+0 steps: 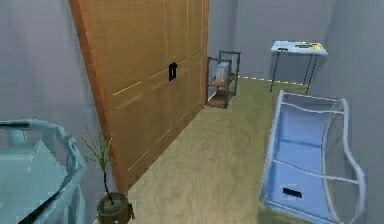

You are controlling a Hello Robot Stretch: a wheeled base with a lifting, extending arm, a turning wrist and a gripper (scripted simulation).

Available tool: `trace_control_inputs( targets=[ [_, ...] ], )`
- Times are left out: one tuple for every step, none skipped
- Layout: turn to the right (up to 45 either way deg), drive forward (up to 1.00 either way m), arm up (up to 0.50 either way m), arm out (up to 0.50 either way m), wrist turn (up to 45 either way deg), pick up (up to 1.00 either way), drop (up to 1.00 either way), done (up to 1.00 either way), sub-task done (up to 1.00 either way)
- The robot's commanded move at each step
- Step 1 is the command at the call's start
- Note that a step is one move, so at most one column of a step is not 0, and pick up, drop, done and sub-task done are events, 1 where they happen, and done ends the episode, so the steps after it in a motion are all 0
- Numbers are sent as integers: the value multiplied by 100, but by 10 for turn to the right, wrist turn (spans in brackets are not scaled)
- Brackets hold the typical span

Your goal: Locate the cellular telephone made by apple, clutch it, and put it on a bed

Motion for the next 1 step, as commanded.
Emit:
trace_control_inputs(
  targets=[
    [0,30,0,0,0,0,0,0,0]
  ],
)
